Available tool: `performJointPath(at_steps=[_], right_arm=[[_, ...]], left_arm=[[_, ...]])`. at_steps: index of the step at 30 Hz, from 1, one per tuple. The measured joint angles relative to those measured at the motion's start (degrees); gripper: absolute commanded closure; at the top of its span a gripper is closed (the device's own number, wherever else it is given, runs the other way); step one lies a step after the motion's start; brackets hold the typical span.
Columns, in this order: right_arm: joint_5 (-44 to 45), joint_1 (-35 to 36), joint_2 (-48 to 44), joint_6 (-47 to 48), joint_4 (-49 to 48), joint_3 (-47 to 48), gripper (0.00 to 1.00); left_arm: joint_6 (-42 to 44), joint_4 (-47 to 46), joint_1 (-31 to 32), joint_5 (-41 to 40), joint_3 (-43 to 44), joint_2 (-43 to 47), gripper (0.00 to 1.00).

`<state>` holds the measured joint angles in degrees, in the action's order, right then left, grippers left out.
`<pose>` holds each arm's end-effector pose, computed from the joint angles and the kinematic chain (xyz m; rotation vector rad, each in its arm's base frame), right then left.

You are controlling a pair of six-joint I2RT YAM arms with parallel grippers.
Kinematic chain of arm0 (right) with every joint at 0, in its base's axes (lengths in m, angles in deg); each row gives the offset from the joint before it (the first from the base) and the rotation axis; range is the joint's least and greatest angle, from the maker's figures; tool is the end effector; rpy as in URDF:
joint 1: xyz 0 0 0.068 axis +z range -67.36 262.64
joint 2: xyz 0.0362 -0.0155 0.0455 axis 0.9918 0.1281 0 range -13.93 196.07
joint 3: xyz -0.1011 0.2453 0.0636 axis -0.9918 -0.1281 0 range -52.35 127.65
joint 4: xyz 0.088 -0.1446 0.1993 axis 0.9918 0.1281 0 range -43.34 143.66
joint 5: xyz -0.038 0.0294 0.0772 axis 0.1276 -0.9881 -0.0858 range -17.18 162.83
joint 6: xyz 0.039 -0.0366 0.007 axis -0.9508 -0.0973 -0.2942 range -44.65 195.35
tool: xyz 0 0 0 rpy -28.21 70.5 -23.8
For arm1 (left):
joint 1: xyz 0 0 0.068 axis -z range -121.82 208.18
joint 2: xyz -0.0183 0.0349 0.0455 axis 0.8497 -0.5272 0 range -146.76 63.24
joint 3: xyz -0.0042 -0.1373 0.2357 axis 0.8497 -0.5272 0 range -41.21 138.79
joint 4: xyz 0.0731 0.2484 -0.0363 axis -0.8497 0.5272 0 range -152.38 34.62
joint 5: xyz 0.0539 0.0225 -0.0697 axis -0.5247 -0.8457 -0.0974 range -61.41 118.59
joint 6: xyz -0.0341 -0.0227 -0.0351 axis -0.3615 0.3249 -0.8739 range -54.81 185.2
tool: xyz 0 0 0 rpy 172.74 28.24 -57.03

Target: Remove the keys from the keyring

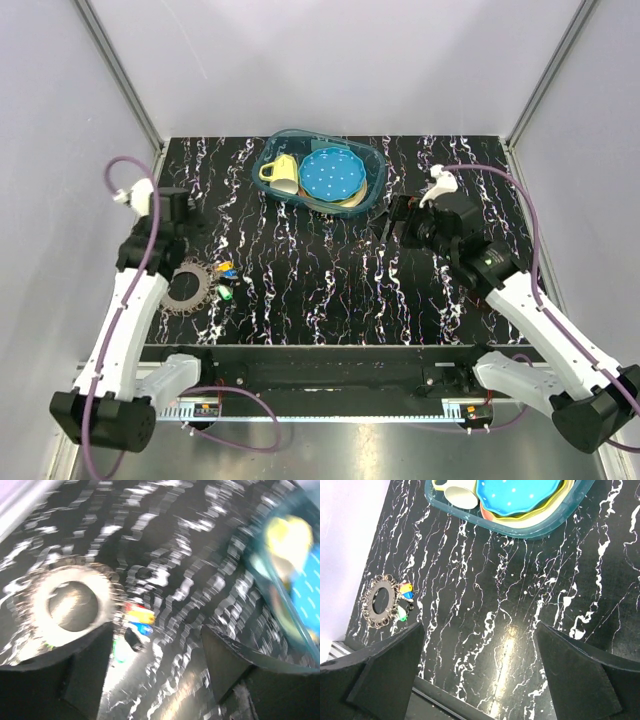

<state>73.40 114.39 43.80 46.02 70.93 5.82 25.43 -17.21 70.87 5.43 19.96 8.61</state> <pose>0.1906 0.1174 0.3544 -0.0367 2.0508 0.6702 0.1857 -0.0274 0.3496 -0.7165 2.0618 -0.0625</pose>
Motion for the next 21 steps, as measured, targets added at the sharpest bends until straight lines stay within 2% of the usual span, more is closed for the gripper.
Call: performJointPath(at_steps=[4,8,13,21], right_arm=[[-0.35,0.00,-2.43,2.21,-2.03,-2.75,0.00],[-2.58,0.00,-4.39,3.41,-4.22,-3.96,0.00],[-7.58,0.02,-5.01,3.63,-8.17,-5.44,0.00],[-9.31,0.02,-5.55,4.46,-9.64,-6.49,0.00]], left_arm=[[-9.29,5.05,-15.85,-2.08,0.02,-4.76,0.35],[-17.25,6.69,-26.12,-1.95,-1.86,-8.63,0.38],[-24.11,6.80,-26.77,-0.74,-4.02,-14.49,0.38],[-33.27,8.92,-26.29,-1.73,-9.38,-19.82,0.35]])
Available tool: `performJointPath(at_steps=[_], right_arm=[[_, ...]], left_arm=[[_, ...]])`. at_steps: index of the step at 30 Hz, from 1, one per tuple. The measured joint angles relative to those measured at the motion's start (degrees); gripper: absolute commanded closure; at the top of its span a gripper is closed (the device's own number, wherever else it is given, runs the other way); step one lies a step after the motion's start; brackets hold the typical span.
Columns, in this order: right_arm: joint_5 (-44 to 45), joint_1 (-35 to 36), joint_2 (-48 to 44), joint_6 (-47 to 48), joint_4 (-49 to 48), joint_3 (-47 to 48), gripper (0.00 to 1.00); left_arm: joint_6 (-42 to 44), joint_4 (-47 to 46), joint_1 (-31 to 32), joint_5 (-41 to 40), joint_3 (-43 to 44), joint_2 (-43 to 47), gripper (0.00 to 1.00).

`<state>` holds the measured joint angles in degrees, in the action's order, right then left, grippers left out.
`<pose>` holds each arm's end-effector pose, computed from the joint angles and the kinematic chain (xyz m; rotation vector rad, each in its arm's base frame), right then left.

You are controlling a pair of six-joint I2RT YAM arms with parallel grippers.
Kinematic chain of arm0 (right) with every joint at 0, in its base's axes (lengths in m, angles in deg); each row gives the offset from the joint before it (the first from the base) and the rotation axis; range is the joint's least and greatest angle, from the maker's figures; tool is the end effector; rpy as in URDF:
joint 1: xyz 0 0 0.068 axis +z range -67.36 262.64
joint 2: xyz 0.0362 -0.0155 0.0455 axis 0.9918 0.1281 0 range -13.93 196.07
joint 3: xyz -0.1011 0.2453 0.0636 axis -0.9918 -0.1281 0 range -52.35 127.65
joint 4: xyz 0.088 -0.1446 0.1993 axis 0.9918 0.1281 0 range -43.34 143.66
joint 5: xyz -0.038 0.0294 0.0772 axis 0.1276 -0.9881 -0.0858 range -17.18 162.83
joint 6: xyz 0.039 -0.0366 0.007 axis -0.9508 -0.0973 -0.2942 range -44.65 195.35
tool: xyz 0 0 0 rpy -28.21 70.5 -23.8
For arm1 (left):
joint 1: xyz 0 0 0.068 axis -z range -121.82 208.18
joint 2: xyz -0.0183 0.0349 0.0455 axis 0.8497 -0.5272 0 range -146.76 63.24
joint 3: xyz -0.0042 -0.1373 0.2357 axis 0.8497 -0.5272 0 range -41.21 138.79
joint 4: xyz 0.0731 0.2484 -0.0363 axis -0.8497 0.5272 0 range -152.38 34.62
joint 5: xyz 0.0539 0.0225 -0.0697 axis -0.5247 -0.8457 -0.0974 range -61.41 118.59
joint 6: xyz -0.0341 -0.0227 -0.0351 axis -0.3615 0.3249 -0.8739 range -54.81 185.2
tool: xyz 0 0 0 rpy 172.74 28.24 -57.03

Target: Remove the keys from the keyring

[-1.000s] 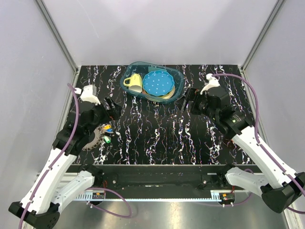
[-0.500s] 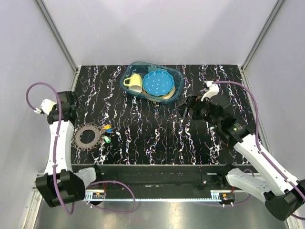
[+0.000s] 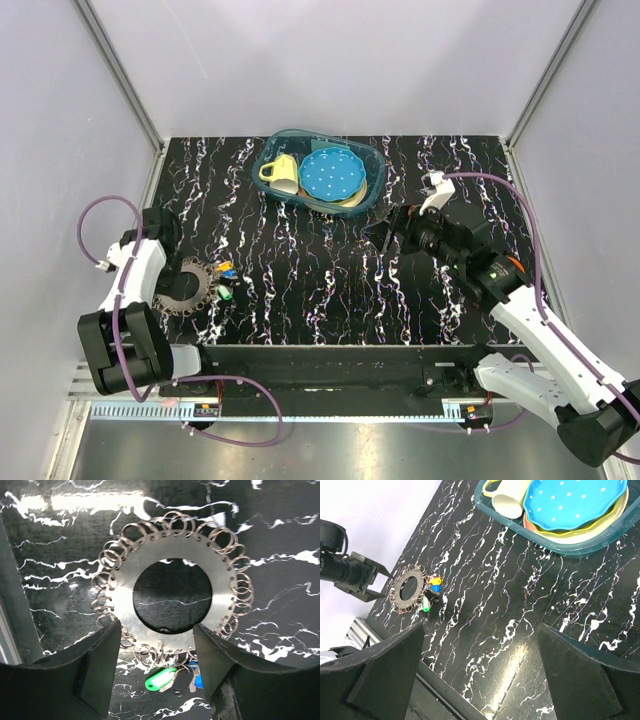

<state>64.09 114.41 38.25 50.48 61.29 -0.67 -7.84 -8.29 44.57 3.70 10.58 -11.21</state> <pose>0.1750 0.1146 0.3514 -0.2266 1.9005 0.8223 0.2130 0.0670 0.2253 -1.9068 1.9208 0.3628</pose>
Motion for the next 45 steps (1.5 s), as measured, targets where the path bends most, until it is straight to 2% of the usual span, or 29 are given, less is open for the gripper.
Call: performJointPath(at_steps=[4,10,19,23,26,27,29,30,37,45], right_arm=[[-0.61,0.00,-0.66,0.15,-0.26,0.00,0.00],[-1.53,0.02,-2.16,0.31,-0.28,-0.33,0.00],[-2.49,0.02,-3.13,0.81,-0.28,-0.55,0.00],[-2.51,0.02,-3.13,1.07,-0.28,-0.55,0.00],[-2.49,0.02,-2.97,1.09,-0.22,-0.55,0.00],[-2.49,0.02,-2.91,1.09,-0.20,-0.55,0.00],[-2.47,0.00,-2.71,1.11,-0.15,-0.55,0.00],[-2.40,0.02,-2.62,1.11,-0.07,-0.55,0.00],[-0.42,0.02,-2.23,1.09,0.20,-0.55,0.00],[1.95,0.00,0.74,0.31,-0.42,-0.96,0.02]], left_arm=[[-3.58,0.04,0.00,0.74,-3.19,-0.17,0.31],[-6.19,-1.66,0.00,3.82,-6.97,-4.85,0.31],[-9.29,-2.97,0.02,6.69,-7.21,-9.38,0.40],[-10.03,-3.21,0.02,6.99,-6.71,-10.19,0.50],[-9.84,-3.21,0.02,7.19,-5.73,-11.26,0.62],[-9.57,-3.32,0.02,7.26,-5.49,-11.54,0.69],[-8.87,-3.58,0.50,7.28,-4.96,-12.02,0.74],[-8.41,-3.76,0.87,7.15,-4.85,-12.17,0.79],[-6.12,-2.49,9.86,6.27,-4.11,-12.83,1.00],[-3.13,-1.99,20.39,6.40,-3.06,-13.84,1.00]])
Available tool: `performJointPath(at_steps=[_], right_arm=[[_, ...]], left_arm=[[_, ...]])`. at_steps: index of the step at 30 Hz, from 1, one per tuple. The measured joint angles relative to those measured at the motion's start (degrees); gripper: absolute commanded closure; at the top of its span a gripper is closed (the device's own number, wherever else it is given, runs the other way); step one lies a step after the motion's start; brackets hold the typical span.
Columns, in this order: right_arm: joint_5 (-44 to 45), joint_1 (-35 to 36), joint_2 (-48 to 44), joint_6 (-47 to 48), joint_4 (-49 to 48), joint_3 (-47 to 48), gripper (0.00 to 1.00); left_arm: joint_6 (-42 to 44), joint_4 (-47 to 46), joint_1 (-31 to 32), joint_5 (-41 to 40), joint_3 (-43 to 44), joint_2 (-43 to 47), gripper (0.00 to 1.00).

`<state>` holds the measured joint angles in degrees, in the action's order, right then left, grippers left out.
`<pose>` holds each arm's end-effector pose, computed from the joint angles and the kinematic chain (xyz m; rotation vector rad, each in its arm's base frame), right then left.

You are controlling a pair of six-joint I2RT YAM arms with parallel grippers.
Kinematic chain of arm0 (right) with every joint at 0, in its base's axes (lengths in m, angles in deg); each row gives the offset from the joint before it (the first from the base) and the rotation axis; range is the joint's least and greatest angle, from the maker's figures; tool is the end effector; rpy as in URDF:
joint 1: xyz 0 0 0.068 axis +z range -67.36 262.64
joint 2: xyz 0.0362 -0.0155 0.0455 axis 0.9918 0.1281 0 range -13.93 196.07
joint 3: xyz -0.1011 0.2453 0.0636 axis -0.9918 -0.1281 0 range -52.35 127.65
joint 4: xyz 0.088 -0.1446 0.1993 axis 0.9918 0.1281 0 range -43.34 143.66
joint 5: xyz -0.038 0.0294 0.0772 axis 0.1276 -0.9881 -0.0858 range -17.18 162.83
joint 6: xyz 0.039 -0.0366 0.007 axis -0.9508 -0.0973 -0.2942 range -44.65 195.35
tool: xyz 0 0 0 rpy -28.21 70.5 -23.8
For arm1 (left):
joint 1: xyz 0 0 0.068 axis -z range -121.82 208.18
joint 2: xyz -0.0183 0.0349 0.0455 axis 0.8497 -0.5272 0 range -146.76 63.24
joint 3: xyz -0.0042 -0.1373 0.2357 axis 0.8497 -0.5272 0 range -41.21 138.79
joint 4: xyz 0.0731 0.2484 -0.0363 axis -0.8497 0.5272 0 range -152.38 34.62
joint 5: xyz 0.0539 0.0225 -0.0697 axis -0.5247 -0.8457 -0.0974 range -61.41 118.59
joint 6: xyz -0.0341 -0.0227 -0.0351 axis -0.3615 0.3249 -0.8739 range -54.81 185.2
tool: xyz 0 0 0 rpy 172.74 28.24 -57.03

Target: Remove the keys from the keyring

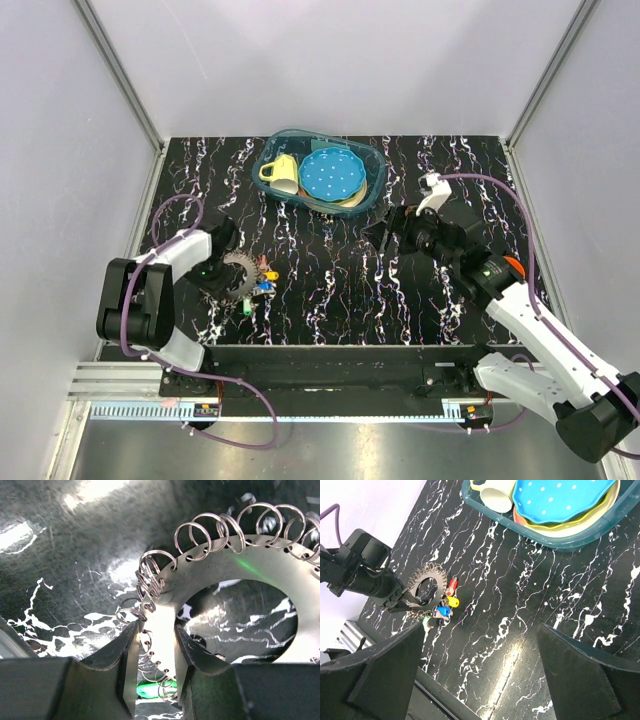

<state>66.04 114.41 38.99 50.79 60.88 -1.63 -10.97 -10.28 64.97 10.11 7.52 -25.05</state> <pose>0.1788 0.1156 0.3438 -0.2068 1.9202 0.7819 0.2358 -0.0167 0.1598 -1.6588 2.4090 0.3845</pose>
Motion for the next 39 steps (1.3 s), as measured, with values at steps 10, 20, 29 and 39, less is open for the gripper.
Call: performJointPath(at_steps=[10,20,29,39], right_arm=[[-7.10,0.02,11.28,-4.96,-12.44,-4.00,0.07],[-18.47,0.66,31.78,-7.87,-29.05,-4.04,0.09],[-27.67,5.75,46.93,-8.50,-39.28,3.21,0.16],[-32.04,7.50,57.24,-8.79,-41.24,12.79,0.31]], left_arm=[[4.81,-0.20,10.19,-3.87,0.11,4.79,1.00],[13.27,-12.13,11.04,-2.86,-8.26,19.52,1.00],[19.96,-21.31,11.67,2.03,-14.86,27.74,1.00],[26.12,-28.11,12.90,6.73,-16.48,30.58,1.00]])
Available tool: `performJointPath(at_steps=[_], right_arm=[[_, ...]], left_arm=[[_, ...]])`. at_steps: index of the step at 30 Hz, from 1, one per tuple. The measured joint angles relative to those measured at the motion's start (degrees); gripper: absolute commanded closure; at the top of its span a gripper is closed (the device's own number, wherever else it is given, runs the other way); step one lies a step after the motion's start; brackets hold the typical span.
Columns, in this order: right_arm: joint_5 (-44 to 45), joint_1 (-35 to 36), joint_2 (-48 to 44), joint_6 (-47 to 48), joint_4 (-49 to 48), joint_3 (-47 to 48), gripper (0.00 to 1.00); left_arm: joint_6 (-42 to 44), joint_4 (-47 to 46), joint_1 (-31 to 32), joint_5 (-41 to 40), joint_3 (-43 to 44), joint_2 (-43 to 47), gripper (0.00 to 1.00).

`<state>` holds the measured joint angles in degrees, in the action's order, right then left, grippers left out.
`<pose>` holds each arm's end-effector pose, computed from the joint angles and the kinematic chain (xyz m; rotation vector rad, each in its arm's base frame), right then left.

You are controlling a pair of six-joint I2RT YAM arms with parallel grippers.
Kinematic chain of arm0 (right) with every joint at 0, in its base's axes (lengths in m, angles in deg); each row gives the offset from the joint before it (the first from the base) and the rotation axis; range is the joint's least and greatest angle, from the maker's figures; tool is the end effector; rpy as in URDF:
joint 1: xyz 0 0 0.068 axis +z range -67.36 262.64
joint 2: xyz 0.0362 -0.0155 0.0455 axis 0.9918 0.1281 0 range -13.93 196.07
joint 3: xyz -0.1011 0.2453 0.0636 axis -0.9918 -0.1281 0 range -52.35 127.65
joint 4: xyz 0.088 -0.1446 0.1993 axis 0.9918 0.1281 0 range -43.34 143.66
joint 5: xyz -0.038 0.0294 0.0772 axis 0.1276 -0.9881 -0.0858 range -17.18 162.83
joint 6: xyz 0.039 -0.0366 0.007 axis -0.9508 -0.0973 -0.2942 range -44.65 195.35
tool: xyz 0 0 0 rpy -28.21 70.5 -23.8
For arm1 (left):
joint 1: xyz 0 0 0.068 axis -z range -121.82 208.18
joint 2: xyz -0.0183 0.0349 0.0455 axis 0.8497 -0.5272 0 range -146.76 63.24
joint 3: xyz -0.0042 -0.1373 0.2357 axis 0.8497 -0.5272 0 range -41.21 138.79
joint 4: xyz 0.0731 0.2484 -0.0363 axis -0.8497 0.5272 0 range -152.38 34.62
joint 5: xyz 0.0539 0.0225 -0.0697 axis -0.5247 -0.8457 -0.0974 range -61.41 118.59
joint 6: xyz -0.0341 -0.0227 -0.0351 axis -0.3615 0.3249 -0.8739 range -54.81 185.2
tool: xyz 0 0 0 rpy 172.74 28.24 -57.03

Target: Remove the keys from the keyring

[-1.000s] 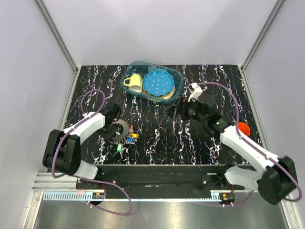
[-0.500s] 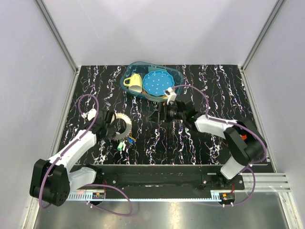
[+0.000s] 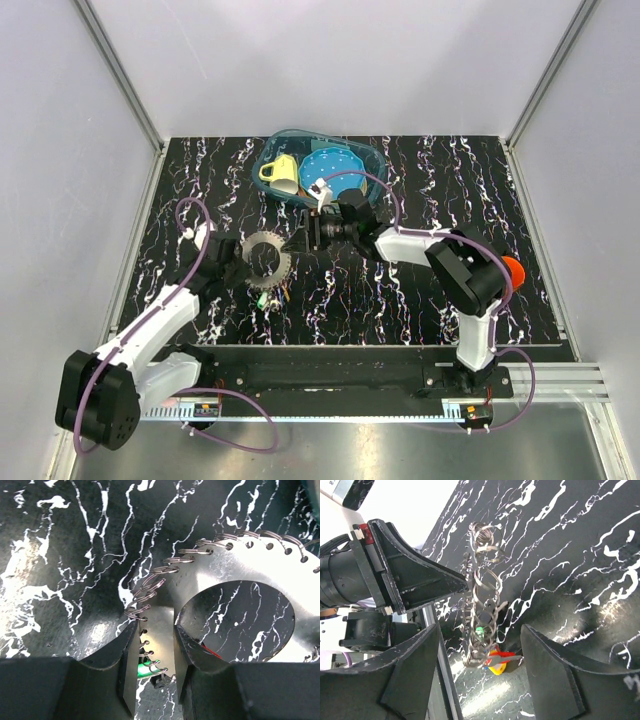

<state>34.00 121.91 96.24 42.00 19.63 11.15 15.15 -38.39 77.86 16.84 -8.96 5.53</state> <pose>0.3101 0.2822 0.1900 -0.6205 2.0407 1.4519 0.1877 -0.0594 0.2027 -0.7259 2.3223 -0.3082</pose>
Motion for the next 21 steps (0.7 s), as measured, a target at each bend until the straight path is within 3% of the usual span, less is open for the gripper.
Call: performJointPath(at_steps=[3,6,7,9,10,11,12,15,18,21], right_arm=[[-0.11,0.83,1.27,0.04,0.22,1.57,0.36],[0.13,1.64,1.79,0.20,1.27,2.45,0.59],[0.20,1.86,1.88,0.20,1.79,2.75,0.73],[0.35,2.10,1.97,0.44,2.84,3.30,0.86],[0.48,2.12,1.99,0.09,3.30,3.48,0.99],[0.81,2.10,1.99,0.22,3.43,3.54,1.00],[1.03,1.99,1.99,0.13,3.43,3.54,1.00],[1.27,1.40,1.53,-0.20,3.87,3.54,1.00],[1.88,1.27,-0.26,-1.22,3.17,2.73,1.00],[0.74,0.39,-3.56,-5.27,-1.29,0.33,1.00]], left_arm=[[1.20,-1.88,0.39,1.14,-0.50,0.00,1.00],[2.21,-2.71,0.70,1.73,-0.81,0.04,1.00],[2.51,-2.89,0.76,1.97,-0.87,0.11,1.00],[3.19,-3.13,0.79,2.69,-0.90,0.50,0.98],[3.78,-3.37,0.79,3.13,-0.90,0.92,0.95],[4.33,-3.48,0.74,3.28,-0.94,1.49,0.89],[5.40,-3.76,0.61,3.78,-1.22,2.45,0.62],[7.63,-4.52,0.24,6.08,-2.32,6.49,0.25],[9.73,-5.55,0.87,9.44,-2.29,11.80,0.16],[11.65,-5.64,0.98,10.84,-1.33,16.68,0.14]])
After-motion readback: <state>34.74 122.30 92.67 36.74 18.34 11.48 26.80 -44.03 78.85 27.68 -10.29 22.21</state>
